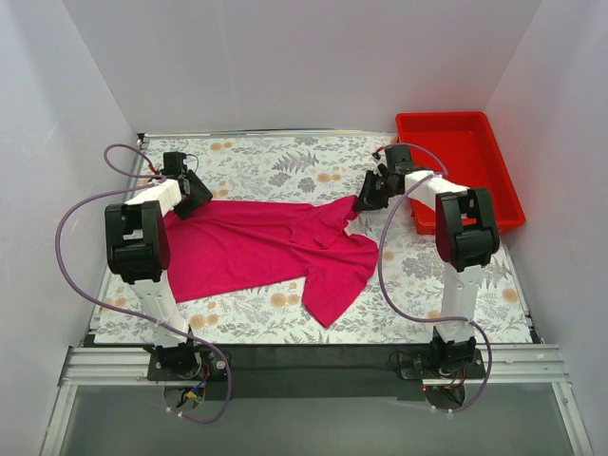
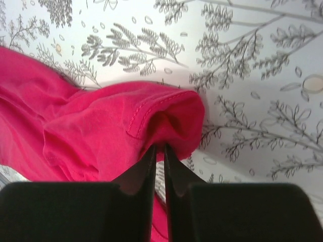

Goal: Fold and stack the t-shirts
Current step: Fold the tshirt

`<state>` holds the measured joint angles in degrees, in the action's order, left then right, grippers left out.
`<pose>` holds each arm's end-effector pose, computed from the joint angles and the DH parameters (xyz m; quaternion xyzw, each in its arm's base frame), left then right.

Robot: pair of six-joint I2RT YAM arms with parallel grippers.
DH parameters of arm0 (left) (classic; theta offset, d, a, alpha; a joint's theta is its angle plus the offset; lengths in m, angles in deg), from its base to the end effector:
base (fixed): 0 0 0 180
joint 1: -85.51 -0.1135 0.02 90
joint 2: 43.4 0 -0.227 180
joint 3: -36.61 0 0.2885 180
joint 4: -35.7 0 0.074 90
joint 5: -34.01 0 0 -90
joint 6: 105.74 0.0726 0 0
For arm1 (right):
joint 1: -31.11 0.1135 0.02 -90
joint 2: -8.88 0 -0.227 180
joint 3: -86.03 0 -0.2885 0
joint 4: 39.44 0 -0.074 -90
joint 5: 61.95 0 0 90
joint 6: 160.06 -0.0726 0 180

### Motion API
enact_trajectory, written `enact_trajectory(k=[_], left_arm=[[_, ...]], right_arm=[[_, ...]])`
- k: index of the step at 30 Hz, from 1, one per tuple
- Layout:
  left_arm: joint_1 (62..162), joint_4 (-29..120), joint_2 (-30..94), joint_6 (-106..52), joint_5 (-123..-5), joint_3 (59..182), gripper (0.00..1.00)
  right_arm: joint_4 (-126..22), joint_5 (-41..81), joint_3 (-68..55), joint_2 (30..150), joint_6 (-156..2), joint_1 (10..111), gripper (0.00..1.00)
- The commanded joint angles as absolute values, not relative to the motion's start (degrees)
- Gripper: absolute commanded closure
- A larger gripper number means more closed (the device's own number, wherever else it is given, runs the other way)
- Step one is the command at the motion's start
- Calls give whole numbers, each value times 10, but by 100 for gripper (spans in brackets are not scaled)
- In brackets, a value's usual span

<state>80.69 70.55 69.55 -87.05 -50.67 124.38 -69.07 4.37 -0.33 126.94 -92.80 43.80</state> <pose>0.4405 0.0439 0.0731 -0.6044 0.7523 -0.1041 0.2406 0.4540 0.1321 0.0808 0.0185 0.9329 0.2778 0.2283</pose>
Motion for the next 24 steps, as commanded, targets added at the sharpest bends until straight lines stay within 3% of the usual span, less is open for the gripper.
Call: enact_trajectory(k=[1,8,14,24], left_arm=[[802,744,707,-863,-511,1226,40],[802,743,728,-863,-505,1240,40],[802,745,744,-858,-496,1250,40],[802,753,773,-856,-482,1283,38]], right_arm=[[-659,38,35,1290,-929,439,85],[-688,86,107,1369,-905,436,84],[-766,180,243,1441,-854,426,83],[-809,195,357,1478,-806,410,80]])
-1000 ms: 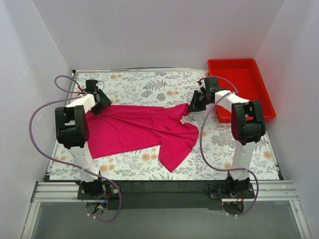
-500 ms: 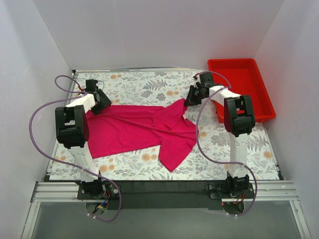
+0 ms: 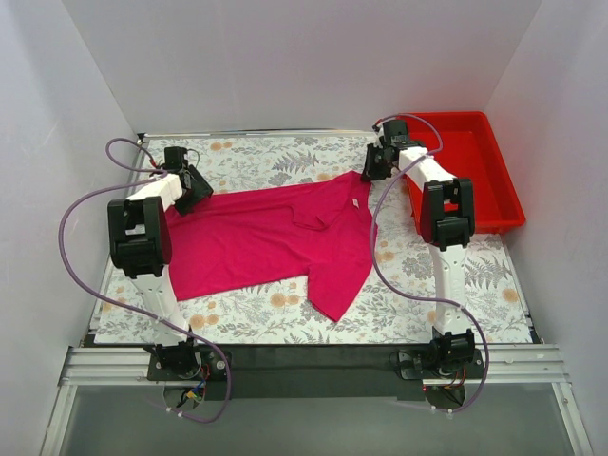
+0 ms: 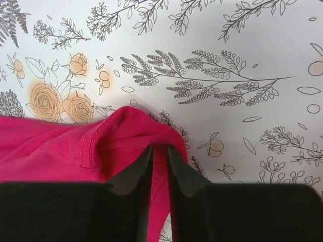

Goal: Fold and stack the t-shirts
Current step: Fold the tshirt

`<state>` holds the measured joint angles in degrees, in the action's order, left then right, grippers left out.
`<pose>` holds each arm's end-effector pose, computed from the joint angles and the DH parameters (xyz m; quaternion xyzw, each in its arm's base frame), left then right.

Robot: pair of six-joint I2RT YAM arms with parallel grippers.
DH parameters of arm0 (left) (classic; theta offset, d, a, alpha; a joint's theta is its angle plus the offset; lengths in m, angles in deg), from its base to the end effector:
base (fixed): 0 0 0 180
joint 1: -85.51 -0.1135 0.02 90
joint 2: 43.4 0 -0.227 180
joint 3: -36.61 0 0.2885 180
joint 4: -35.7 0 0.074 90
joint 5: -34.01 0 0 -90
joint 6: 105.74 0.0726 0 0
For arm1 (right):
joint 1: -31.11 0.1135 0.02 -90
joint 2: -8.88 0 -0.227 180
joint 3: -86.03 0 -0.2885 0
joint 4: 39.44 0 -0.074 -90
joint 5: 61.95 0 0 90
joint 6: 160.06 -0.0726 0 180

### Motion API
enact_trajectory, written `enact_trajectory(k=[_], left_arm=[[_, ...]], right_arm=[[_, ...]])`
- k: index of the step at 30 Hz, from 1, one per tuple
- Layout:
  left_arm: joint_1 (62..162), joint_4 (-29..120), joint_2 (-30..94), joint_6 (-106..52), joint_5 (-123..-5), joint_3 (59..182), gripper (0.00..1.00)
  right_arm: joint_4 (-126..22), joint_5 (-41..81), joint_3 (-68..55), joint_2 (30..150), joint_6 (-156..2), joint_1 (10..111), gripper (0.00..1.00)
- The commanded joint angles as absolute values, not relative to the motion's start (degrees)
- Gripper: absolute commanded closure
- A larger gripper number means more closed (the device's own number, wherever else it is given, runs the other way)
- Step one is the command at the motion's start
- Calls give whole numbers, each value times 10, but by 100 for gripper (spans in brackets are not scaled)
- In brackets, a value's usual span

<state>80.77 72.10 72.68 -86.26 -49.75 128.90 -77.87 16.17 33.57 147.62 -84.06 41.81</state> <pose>0.4542 0.0456 0.0742 -0.6002 0.7556 -0.0953 0.2442 0.5550 0.1201 0.0967 -0.0088 0.9342 0.1683 0.3145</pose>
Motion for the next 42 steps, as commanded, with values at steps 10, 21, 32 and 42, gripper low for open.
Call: enact_trajectory(k=[10,21,32,42], left_arm=[[802,743,792,-857,-517,1343,28],[802,810,636,-894,-501,1299,14],[802,845,400,-921,-462,1019,21],[801,869,387,-977,-427,909,27]], right_arm=[[-821,167,228,1292,-803,422,60],[-872,192,-46,1094,-779,560,59],[-878,221,-132,1078,-793,719,59],[-892,243,-225,1066,-805,757,59]])
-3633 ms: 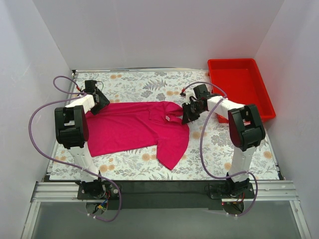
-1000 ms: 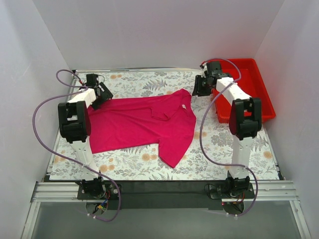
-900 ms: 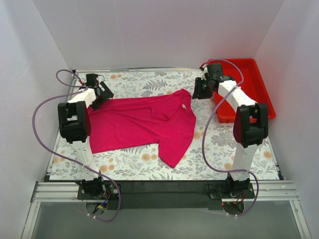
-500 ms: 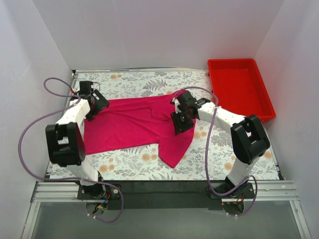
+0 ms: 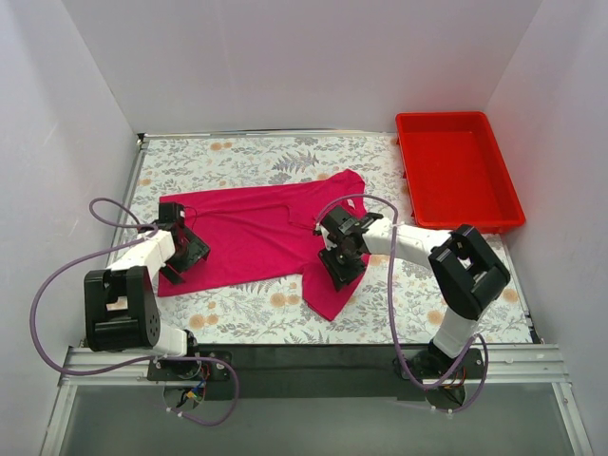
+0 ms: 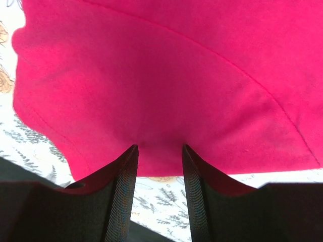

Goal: Fold and stack the t-shirts
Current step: Fold the tshirt

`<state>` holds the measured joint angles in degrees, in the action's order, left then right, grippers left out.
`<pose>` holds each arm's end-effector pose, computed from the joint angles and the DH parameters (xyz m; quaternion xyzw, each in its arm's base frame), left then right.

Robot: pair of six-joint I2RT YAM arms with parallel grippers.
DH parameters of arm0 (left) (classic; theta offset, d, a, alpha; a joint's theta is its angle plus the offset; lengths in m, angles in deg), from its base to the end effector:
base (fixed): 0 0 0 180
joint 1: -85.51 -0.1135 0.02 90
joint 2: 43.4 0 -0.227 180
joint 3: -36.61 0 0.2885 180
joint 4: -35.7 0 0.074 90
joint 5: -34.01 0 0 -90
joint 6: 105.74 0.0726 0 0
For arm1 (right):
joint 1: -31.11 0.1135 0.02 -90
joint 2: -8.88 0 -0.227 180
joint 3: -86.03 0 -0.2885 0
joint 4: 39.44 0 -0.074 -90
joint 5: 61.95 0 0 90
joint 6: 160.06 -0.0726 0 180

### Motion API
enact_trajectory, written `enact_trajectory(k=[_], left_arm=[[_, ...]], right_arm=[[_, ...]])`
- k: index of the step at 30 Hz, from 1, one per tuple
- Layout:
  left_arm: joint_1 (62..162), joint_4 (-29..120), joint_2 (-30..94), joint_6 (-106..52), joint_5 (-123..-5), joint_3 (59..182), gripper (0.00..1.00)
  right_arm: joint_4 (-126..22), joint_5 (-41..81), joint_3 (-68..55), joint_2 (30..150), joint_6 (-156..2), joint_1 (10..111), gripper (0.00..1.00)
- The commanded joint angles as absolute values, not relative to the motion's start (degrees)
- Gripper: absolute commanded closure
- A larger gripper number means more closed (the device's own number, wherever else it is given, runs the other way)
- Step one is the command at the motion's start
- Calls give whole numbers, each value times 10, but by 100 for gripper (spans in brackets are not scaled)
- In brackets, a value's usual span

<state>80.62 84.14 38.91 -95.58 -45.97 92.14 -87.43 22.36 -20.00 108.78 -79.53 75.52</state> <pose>0.2822 0.0368 0.0678 -0.6740 0.7224 -0.0092 0.1544 0.2514 0.2564 0.0704 -0.3035 0.9413 0.1071 0.1023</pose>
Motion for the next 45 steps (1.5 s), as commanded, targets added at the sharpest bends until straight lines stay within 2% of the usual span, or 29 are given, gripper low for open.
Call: enact_trajectory(k=[1,11,15,18,25,32,36,45], left_arm=[[799,887,387,-980,-425,909,27],[796,945,391,-990,-430,960,30],[796,954,370,-969,-425,993,26],[797,940,346,-949,-444,1013,21],[796,900,291,-900,-464,1014,18],[797,830,231,-890,-468,926,19],[800,793,218,-889,-492,891,19],[815,757,202,-892,-505,842,20]], right_arm=[[-901,248,-232,1057,-809,757,59],[-970,259,-268,1027,-807,757,59],[-1000,278,-174,1013,-805,748,58],[-1001,304,-111,1018,-812,731,54],[-1000,363,103,1157,-812,691,54],[-985,404,288,1304,-834,688,56],[-983,409,318,1360,-842,687,56],[-967,415,295,1391,-867,689,57]])
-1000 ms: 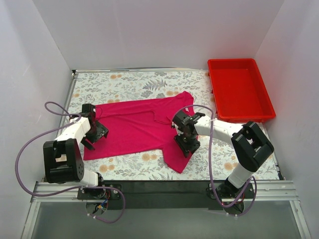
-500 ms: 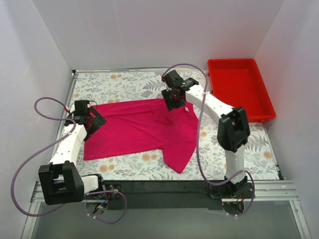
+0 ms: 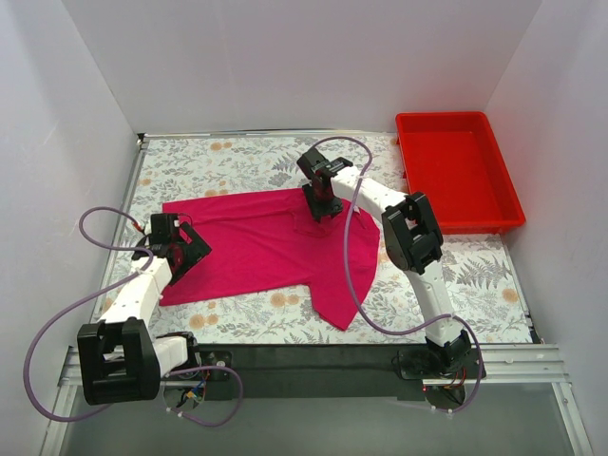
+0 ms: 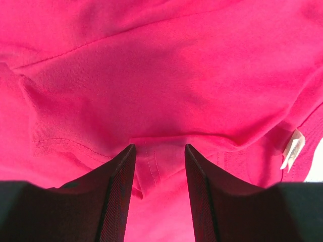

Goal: Fold and stack the t-shirts
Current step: Fold the tshirt

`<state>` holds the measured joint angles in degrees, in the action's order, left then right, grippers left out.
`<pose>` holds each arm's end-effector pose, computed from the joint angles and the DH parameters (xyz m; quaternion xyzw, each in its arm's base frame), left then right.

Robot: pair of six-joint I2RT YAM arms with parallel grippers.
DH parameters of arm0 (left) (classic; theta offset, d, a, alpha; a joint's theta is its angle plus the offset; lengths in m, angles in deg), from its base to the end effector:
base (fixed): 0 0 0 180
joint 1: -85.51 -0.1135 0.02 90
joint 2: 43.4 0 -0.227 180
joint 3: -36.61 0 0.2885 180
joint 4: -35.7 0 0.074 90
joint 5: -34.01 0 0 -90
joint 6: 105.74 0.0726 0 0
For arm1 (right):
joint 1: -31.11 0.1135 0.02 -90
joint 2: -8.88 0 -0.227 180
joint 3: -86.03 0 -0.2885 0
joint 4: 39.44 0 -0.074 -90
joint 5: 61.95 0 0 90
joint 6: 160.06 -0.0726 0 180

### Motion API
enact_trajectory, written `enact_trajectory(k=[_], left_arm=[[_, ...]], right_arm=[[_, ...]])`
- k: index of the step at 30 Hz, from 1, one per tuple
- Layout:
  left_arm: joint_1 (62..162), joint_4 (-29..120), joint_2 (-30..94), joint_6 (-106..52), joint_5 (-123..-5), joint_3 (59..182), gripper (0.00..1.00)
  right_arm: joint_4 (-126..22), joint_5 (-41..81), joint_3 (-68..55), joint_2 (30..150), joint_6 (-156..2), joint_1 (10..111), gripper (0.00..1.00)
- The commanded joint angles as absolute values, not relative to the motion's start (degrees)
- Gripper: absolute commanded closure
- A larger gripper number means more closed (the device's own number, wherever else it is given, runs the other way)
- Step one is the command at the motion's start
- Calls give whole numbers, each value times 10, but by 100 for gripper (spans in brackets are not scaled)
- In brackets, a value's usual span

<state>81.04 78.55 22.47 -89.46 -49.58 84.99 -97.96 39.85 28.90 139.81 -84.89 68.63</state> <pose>0.2732 0.0295 0.1070 -0.6198 0.7401 -0.1007 0.2410 0.4152 0.3001 0.1114 -0.1711 0.9591 -0.0013 0.2256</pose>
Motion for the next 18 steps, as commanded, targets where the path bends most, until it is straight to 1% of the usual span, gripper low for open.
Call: enact_trajectory(k=[1,8,15,18], left_arm=[[816,756,204,-892,-509,839,20],[822,747,203,-894,-514,831,20],[823,730,204,-900,-522,812,20],[823,725,206,-900,-520,809,20]], right_arm=[[-962,418,289,1390,-872,689,57],[-947,410,286,1378,-878,693,57],[-947,418,280,1395,-886,695,57],[-948,423,273,1396,-886,697,59]])
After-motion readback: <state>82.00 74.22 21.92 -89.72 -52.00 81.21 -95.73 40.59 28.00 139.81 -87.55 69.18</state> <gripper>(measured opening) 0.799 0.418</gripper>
